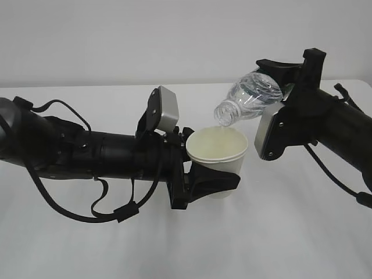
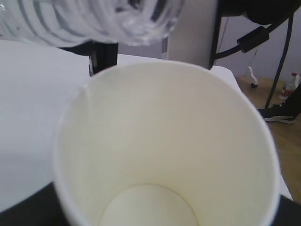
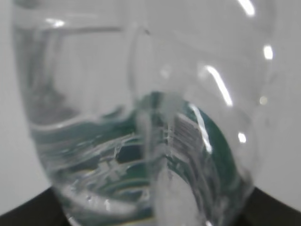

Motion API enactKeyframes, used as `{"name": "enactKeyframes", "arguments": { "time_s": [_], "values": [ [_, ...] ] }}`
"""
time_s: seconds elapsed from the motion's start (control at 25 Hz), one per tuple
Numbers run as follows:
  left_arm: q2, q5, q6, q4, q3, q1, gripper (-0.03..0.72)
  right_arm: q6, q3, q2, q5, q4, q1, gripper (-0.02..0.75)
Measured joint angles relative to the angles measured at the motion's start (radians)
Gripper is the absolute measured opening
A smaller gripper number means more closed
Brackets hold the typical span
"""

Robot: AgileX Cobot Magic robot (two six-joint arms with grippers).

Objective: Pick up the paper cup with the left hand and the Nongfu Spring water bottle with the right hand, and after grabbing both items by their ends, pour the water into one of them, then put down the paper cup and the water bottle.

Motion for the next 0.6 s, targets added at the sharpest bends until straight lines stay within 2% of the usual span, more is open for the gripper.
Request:
{"name": "enactKeyframes", "arguments": {
  "time_s": [0.6],
  "values": [
    [0.000, 0.010, 0.000, -0.008, 0.000, 0.000, 0.486, -0.017, 0.000, 0.000, -0.010, 0.000, 0.000, 0.419]
  ]
}}
